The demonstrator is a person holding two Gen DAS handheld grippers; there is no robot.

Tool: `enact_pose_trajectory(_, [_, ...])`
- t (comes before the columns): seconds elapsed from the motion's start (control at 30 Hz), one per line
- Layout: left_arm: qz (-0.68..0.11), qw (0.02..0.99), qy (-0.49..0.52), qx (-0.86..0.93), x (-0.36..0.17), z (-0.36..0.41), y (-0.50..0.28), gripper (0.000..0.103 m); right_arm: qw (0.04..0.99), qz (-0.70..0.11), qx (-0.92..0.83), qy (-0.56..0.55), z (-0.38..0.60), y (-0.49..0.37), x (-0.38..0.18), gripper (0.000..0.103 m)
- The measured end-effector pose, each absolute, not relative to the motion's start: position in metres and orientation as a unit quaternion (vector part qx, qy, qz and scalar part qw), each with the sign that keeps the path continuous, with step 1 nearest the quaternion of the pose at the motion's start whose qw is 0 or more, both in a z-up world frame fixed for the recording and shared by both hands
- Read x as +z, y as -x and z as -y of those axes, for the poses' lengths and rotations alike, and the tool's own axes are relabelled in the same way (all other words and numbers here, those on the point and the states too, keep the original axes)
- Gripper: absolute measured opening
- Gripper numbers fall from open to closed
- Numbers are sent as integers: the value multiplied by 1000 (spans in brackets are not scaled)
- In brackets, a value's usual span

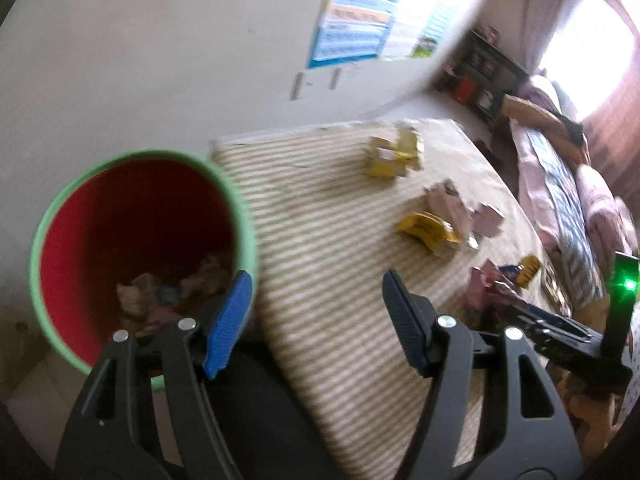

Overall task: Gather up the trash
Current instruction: 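Grasp the pink snack bag with the right gripper while the left gripper grasps the yellow wrapper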

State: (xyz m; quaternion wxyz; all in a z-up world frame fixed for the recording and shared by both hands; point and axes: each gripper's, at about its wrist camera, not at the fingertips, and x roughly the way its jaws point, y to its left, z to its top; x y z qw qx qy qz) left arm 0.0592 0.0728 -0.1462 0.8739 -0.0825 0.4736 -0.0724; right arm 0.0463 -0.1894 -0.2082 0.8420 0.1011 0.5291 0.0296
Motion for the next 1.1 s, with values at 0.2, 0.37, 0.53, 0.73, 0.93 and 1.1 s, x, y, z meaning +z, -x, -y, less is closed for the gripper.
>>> enact_pose_trajectory(0.2, [-487,866,43,-109,-152,-19,-79,65,848,-517,32,-111,200,-43,-209,48])
enact_pose_trajectory(0.37, [-476,867,-14,-147,-162,32,-106,70,837,-524,25,-156,220,-41,-216,49])
enact_pose_trajectory(0.53, [-497,854,-54,-145,-186,62,-139,70,831,-528,40,-173,222,-32,-219,49])
enact_pose_trajectory(0.73, [-540,830,-36,-135,-214,75,-172,69,828,-528,50,-181,220,-25,-220,49])
enact_pose_trajectory(0.93, [-537,829,-52,-145,-215,79,-169,40,829,-523,54,-188,217,-24,-219,39])
enact_pose_trajectory(1.1, [-525,836,-39,-153,-201,65,-146,24,845,-491,47,-207,225,-18,-202,26])
